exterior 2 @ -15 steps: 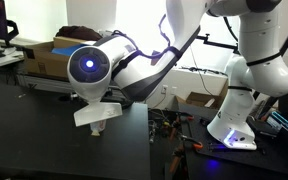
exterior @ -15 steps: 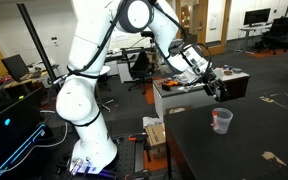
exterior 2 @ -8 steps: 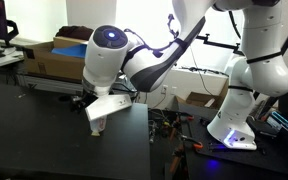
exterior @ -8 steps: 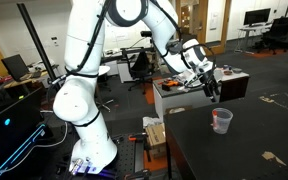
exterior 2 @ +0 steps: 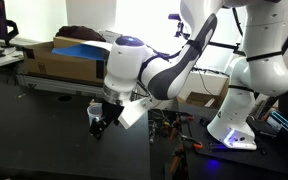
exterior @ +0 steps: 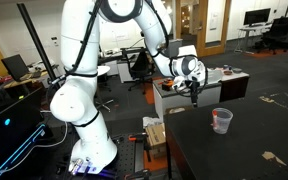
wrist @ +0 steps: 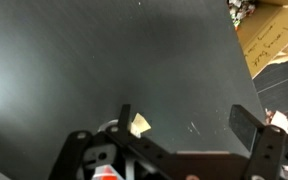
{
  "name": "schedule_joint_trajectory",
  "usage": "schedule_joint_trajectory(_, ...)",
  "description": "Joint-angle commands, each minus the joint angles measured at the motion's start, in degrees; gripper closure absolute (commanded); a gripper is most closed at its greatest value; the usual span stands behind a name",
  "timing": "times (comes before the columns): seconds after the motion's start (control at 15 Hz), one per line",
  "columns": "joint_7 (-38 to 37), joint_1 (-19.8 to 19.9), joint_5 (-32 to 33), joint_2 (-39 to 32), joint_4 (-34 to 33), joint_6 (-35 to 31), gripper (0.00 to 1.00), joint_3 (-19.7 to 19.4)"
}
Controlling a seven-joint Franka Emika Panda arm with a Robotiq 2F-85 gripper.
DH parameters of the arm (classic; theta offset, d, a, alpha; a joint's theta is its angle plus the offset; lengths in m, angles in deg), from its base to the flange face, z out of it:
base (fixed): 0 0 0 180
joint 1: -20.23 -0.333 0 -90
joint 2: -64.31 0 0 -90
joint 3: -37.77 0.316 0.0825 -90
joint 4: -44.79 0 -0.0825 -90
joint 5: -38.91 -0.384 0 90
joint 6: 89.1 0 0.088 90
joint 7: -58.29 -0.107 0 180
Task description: Put the marker in the cup
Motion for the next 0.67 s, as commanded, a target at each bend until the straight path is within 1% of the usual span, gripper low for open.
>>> schedule_joint_trajectory(0.0, 4.0, -4.7, -4.6, 1.0, 0.9, -0.8, 0.00, -4.4)
schedule_joint_trajectory(0.6, 4.2, -4.3, -4.6, 1.4, 1.3, -0.8, 0.00, -4.2)
